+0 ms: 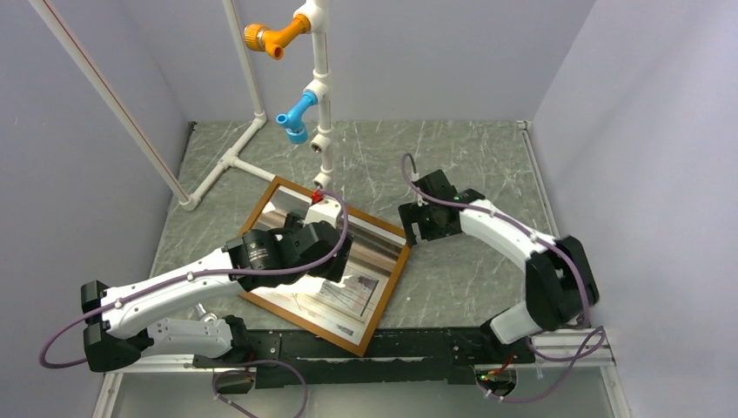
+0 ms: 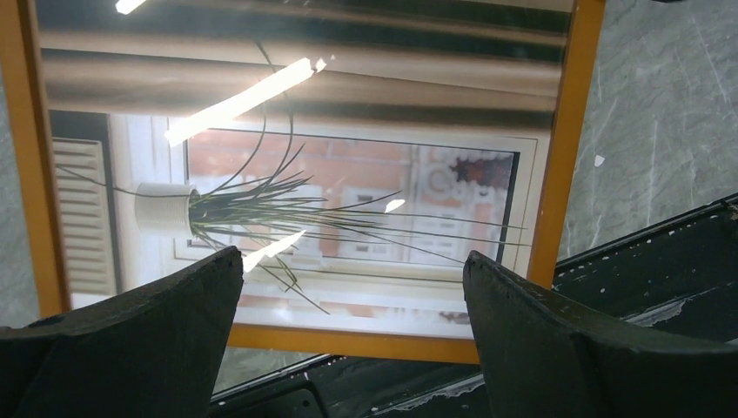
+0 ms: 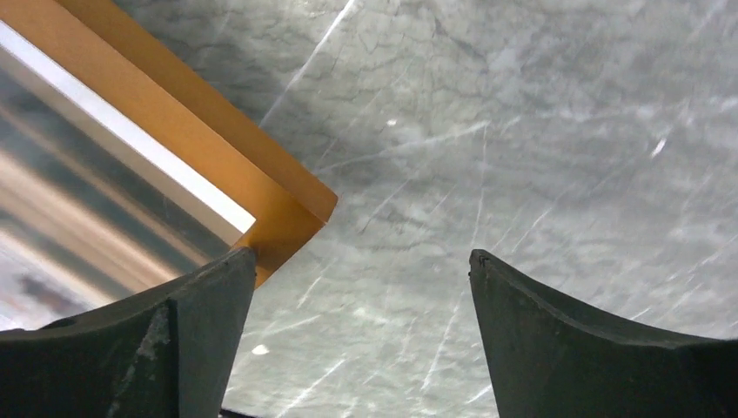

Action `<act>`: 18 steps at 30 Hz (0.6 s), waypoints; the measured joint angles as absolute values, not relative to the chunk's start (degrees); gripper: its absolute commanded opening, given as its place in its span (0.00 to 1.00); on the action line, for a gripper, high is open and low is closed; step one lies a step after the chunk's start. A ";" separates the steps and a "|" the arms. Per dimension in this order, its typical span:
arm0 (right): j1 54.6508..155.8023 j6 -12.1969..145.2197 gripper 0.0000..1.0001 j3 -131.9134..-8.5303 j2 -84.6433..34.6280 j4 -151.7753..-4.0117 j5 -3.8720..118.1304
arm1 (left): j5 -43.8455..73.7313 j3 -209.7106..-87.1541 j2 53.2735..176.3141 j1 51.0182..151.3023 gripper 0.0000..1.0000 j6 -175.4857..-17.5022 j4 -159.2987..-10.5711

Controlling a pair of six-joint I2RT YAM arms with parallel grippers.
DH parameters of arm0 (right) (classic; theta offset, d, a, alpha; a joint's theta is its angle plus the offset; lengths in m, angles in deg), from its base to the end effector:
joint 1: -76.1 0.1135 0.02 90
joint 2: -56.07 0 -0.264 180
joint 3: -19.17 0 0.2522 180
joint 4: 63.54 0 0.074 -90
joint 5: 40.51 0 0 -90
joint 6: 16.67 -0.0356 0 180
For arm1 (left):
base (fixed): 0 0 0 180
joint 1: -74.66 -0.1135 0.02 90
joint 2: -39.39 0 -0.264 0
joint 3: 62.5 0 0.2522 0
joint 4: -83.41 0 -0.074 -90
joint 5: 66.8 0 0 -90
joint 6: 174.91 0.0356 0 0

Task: Put the photo into the frame
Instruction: Turn over the photo frame at the center of the board, then adjust the photo frame at the center of the board.

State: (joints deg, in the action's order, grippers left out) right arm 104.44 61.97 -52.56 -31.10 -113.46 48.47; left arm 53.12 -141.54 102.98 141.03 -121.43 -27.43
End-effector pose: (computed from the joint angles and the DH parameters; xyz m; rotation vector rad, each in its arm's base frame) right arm 0.2606 0.1398 0.2104 -0.3972 2.6965 0.1793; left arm 0.0995 -0.1832 0.3326 0.4056 2.3188 -0.2105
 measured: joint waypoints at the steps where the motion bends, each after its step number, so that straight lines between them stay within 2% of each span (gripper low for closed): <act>1: 104.42 60.73 0.99 -51.47 -29.29 -113.18 48.56 | 53.12 -141.52 102.98 141.01 0.99 -121.60 -27.43; 10: 104.72 45.69 1.00 -40.28 -3.52 -109.11 54.48 | 53.05 -141.10 102.89 141.01 0.99 -122.58 -27.50; 14: 108.31 37.40 0.99 -37.48 1.62 -108.85 54.44 | 53.03 -141.08 102.89 140.99 0.99 -123.33 -27.50; 16: 112.52 33.16 0.92 -36.37 1.86 -108.89 53.30 | 53.03 -141.08 102.89 140.99 0.99 -123.59 -27.52; 18: 116.28 29.71 0.90 -35.56 0.87 -108.91 52.01 | 53.03 -141.04 102.87 140.99 0.99 -123.76 -27.54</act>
State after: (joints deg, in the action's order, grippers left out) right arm 116.28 29.71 -35.56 0.87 -108.91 52.01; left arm 53.03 -141.04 102.87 140.99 -123.76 -27.54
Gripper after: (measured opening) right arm 0.948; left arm 0.994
